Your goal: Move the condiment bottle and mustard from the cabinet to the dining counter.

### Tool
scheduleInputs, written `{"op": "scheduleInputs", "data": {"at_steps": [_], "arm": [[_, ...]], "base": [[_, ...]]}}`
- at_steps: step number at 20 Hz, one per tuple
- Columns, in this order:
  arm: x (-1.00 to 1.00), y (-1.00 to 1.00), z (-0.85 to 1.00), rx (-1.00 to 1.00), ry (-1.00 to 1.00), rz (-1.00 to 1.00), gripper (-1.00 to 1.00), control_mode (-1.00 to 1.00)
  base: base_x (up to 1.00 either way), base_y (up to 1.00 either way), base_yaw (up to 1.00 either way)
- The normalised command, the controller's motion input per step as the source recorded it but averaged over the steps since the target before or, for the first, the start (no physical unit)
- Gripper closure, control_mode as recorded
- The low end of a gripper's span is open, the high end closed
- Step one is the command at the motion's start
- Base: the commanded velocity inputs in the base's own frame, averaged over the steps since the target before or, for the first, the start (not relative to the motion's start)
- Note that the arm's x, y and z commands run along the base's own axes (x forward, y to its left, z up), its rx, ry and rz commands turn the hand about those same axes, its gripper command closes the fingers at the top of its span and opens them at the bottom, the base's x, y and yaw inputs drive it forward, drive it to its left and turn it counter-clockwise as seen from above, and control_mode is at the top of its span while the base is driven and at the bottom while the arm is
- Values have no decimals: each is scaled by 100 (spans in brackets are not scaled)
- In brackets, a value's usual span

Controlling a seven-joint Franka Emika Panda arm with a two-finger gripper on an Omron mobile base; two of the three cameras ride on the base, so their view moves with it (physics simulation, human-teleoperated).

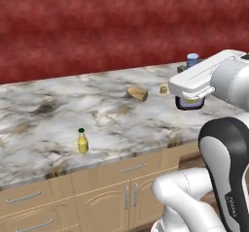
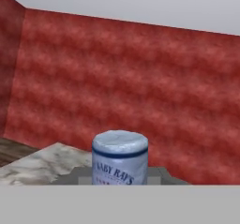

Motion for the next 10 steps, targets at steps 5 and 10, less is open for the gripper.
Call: {"op": "scheduleInputs", "data": {"at_steps": [5,10], "arm": [[0,0,0,0,0,0,100,100],[0,0,0,0,0,0,100,100]], "base": [[53,-22,8],[47,-24,9]]}}
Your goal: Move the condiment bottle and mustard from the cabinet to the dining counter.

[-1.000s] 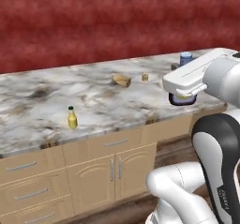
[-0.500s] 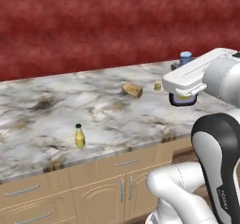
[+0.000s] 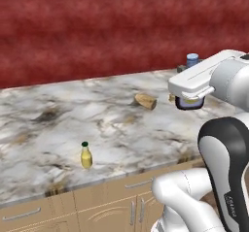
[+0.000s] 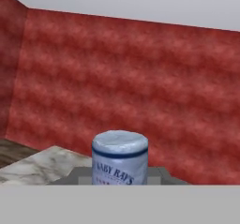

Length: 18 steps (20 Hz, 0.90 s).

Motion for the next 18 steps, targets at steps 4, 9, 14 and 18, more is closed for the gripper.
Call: {"op": "scheduleInputs", "data": {"at_steps": [4,9,14,18], "arm": [[0,0,0,0,0,0,100,100],[0,0,0,0,0,0,100,100],[0,0,0,0,0,0,100,100],[0,0,0,0,0,0,100,100]], "base": [[43,-24,10],[42,-26,11],[44,-26,10],[44,-5,6]]}}
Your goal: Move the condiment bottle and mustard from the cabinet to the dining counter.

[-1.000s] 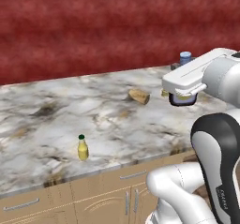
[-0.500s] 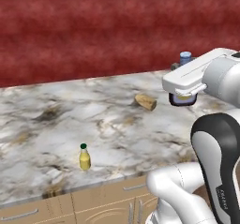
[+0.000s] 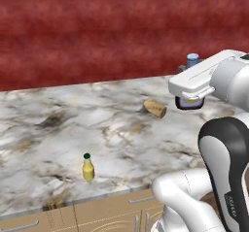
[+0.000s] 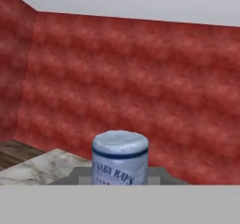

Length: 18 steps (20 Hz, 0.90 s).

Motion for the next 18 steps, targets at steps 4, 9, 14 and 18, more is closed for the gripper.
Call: {"op": "scheduleInputs", "data": {"at_steps": [4,9,14,18], "arm": [[0,0,0,0,0,0,100,100],[0,0,0,0,0,0,100,100],[0,0,0,0,0,0,100,-100],[10,-6,-13,0,6,0,100,-100]], "base": [[39,0,2],[21,0,0],[9,0,0],[0,0,0]]}}
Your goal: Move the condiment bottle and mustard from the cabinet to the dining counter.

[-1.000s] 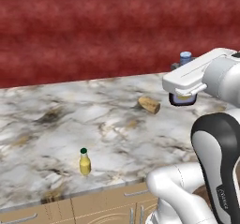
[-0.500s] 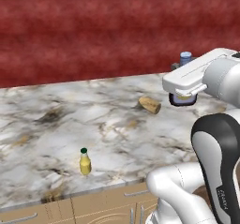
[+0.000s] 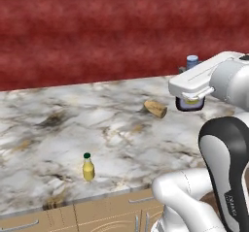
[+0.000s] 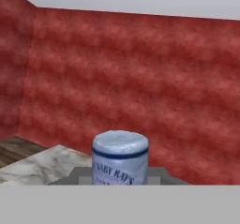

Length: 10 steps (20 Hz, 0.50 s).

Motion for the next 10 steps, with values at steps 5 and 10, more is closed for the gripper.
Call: {"op": "scheduleInputs", "data": {"at_steps": [5,10], "arm": [[45,-31,-53,0,17,10,100,-100],[69,-39,-60,0,17,20,100,-100]], "base": [[0,0,0],[0,0,0]]}}
